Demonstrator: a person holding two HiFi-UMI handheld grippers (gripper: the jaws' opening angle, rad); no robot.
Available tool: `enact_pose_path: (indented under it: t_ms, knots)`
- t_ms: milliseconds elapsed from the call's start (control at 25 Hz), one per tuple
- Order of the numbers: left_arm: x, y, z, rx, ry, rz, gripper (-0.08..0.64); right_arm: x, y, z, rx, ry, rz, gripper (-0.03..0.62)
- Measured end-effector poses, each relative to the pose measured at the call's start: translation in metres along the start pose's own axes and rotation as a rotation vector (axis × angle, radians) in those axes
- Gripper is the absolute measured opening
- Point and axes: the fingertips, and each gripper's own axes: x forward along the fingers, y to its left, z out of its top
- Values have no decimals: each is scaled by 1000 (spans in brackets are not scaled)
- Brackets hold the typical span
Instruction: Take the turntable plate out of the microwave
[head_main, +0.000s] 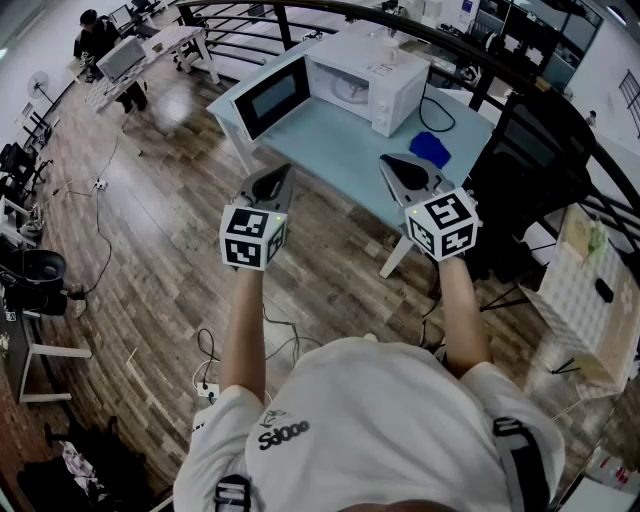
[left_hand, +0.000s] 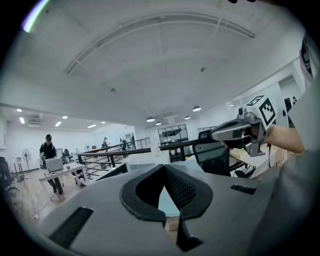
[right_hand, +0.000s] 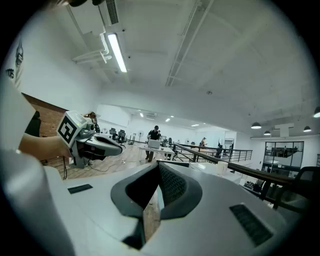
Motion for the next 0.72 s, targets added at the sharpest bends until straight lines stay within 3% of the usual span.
enact_pose_path:
  t_ms: [720]
  knots:
    - [-26,36,-38,-39,-7,-16,18,33,36,-10,40,34,-43,6]
